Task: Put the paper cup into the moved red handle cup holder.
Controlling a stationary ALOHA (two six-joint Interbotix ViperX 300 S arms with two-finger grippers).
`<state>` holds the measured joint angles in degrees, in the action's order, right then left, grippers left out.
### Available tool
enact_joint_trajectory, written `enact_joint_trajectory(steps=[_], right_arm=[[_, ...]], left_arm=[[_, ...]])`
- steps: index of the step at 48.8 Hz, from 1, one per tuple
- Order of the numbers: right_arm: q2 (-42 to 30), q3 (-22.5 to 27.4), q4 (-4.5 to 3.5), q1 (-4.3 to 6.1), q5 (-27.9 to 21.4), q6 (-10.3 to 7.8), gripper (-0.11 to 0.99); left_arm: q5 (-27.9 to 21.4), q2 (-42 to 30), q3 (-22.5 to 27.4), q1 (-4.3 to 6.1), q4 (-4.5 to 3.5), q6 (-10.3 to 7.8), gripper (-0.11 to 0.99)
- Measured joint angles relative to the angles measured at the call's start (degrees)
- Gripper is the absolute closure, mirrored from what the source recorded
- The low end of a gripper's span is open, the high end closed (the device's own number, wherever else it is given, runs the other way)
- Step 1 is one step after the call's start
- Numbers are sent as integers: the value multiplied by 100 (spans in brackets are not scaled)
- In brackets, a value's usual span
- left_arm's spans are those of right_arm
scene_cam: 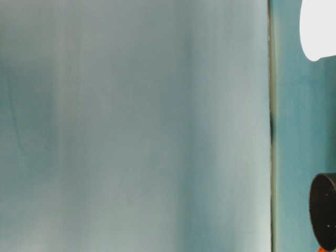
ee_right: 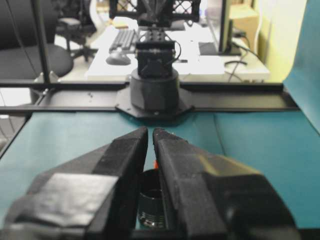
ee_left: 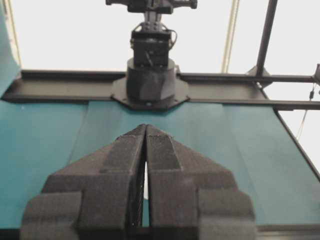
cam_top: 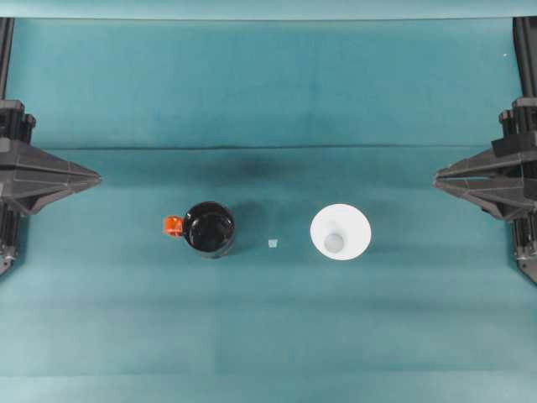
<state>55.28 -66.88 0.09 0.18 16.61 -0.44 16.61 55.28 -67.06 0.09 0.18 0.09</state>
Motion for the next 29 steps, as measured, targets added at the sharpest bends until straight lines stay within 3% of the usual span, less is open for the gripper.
enact_joint_trajectory(steps=[3, 8, 10, 17, 24, 29], right_arm=[[0, -9, 26, -9, 0, -26, 86], [0, 0, 281, -9, -62, -220, 93], [0, -9, 325, -9, -132, -316, 95], [44, -9, 343, -18, -457, -492, 97], [158, -9, 352, -18, -914, -519, 97], [211, -9, 352, -18, -1178, -519, 97]], left_arm=[[-97, -53, 18, 0, 9, 70, 83], [-404, -281, 132, 0, 18, 264, 86], [-492, -334, 185, 0, 26, 290, 87], [-738, -404, 343, 0, 26, 316, 86], [-1020, -466, 404, 0, 26, 343, 86], [-1485, -615, 527, 0, 26, 369, 86]])
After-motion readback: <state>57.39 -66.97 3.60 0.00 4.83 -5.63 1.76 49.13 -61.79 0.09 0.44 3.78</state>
